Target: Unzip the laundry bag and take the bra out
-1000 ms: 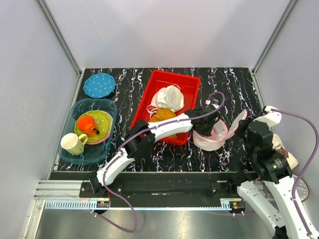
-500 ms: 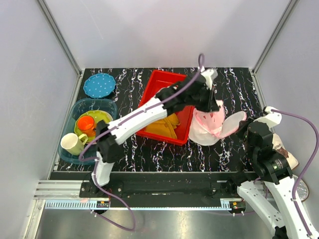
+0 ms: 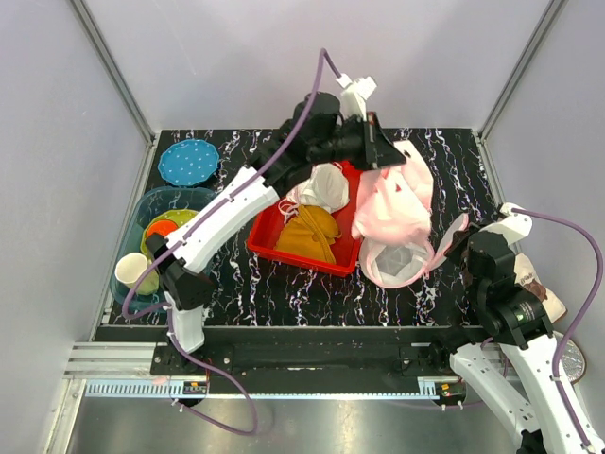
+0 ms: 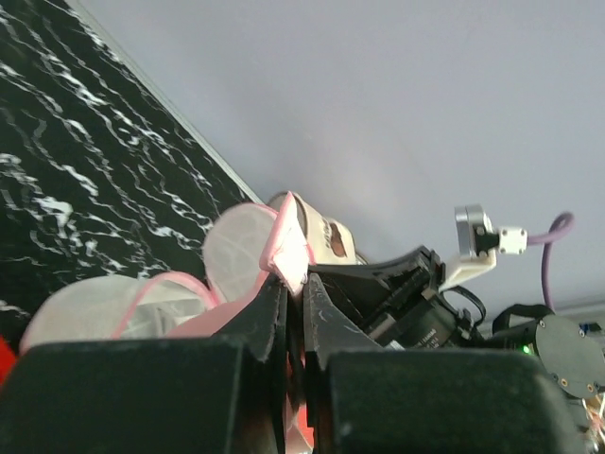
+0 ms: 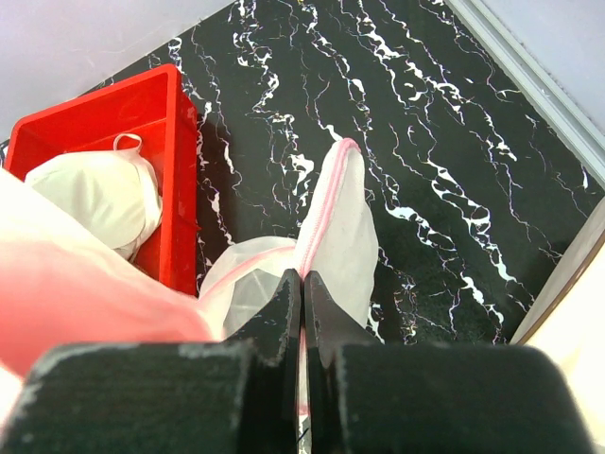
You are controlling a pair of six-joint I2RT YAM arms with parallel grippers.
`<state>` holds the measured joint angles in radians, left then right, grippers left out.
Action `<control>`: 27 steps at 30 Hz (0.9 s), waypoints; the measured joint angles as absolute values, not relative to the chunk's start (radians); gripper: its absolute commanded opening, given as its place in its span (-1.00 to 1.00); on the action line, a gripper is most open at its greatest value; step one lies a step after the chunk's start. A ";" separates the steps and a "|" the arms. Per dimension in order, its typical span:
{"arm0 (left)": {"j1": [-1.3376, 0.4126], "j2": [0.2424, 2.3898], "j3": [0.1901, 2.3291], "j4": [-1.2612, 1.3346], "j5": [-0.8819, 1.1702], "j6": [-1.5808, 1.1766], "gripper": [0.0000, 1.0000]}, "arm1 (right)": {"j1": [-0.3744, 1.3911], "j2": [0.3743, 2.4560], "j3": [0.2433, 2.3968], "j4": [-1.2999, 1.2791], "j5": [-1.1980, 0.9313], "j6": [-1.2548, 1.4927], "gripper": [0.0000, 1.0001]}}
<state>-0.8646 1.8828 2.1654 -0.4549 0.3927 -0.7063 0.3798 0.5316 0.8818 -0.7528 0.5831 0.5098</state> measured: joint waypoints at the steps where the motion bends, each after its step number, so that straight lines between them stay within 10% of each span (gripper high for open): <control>1: -0.847 1.877 2.167 -0.455 0.389 -0.704 -1.00 | 0.380 0.531 0.882 -0.753 0.583 0.510 -1.00; 9: -0.688 1.780 2.032 -0.446 0.286 -0.681 -0.96 | 0.380 0.522 0.889 -0.758 0.588 0.508 -1.00; 12: -0.643 1.789 1.954 -0.433 0.230 -0.657 0.27 | 0.380 0.522 0.905 -0.763 0.596 0.500 -1.00; 14: -0.625 1.849 1.952 -0.441 0.223 -0.630 0.48 | 0.380 0.526 0.916 -0.763 0.605 0.494 -1.00; 27: -0.617 2.000 1.885 -0.610 0.266 -0.576 0.66 | 0.380 0.596 0.923 -0.762 0.612 0.476 -1.00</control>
